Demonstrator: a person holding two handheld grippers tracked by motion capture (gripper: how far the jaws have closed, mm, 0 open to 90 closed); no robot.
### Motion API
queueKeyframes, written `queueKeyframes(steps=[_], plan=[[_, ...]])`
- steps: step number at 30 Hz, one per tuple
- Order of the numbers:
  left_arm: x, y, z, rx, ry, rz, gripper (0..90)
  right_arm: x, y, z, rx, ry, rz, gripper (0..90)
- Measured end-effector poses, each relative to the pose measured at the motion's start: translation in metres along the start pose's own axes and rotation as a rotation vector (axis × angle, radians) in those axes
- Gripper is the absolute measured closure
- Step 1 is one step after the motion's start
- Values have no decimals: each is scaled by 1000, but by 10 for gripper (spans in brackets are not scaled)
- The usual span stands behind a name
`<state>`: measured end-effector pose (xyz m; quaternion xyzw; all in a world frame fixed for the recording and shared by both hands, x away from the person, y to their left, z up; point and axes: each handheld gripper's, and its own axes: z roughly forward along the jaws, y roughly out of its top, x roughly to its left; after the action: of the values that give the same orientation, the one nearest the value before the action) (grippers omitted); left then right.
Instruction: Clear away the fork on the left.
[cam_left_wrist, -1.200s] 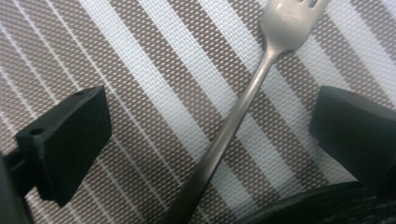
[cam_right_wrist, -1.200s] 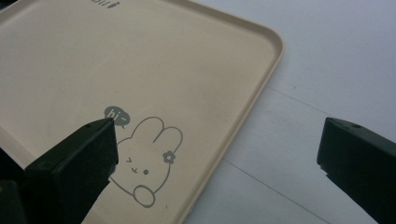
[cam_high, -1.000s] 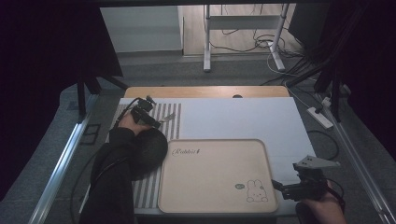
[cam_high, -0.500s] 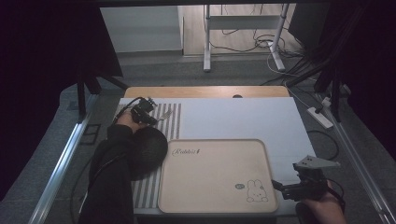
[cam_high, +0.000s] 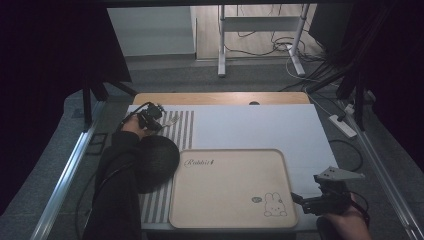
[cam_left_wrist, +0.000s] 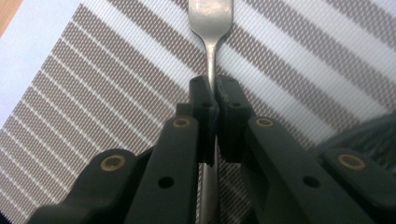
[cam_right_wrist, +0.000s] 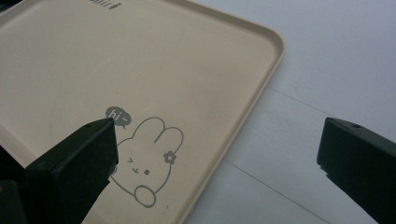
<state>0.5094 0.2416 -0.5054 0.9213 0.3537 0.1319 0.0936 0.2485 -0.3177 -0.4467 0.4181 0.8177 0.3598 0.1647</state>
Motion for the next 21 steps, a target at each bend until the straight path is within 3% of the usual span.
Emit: queueKeyframes(steps=[5,9,13,16,21], plan=[[5,-9,-11,-2,17,-26,864,0,0,0,0,0,1,0],[11,-16,-24,5,-23,-54,864,0,0,0,0,-1,1,0],[13,-24,-37,-8,-32,-86,864,1,0,0,0,-2,-1,0],[11,-30,-43,-18,-43,-130,864,1,0,0,-1,-1,-5,0],[4,-39,-47,-44,-75,-155,864,1,0,0,-3,0,-8,0]])
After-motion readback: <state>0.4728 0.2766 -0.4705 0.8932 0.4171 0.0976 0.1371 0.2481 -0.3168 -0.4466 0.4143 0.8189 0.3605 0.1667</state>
